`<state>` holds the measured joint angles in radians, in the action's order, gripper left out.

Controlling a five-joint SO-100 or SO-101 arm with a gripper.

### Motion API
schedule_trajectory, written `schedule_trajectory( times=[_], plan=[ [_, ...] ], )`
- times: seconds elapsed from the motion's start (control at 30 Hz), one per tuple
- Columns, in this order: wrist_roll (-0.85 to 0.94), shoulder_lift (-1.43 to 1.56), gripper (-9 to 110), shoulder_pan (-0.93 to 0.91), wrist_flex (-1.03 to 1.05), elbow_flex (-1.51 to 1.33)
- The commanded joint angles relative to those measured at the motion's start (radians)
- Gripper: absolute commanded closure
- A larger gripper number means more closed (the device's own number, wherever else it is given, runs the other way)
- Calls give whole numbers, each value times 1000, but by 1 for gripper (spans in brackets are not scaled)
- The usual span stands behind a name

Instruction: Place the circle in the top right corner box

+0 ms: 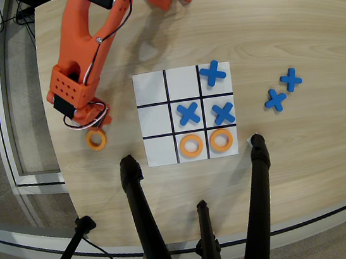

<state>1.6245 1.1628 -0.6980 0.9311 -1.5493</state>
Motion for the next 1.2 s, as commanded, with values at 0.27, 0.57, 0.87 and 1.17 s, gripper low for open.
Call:
schedule_trajectory(
  times=[0.27, 0.57, 0.87, 1.17],
  plan=[
    [71, 35, 91, -87, 233, -26],
    [98, 103, 102, -87, 152, -172],
    [28, 512, 102, 117, 161, -359],
    [-219, 529, 102, 505, 29, -282]
  ],
)
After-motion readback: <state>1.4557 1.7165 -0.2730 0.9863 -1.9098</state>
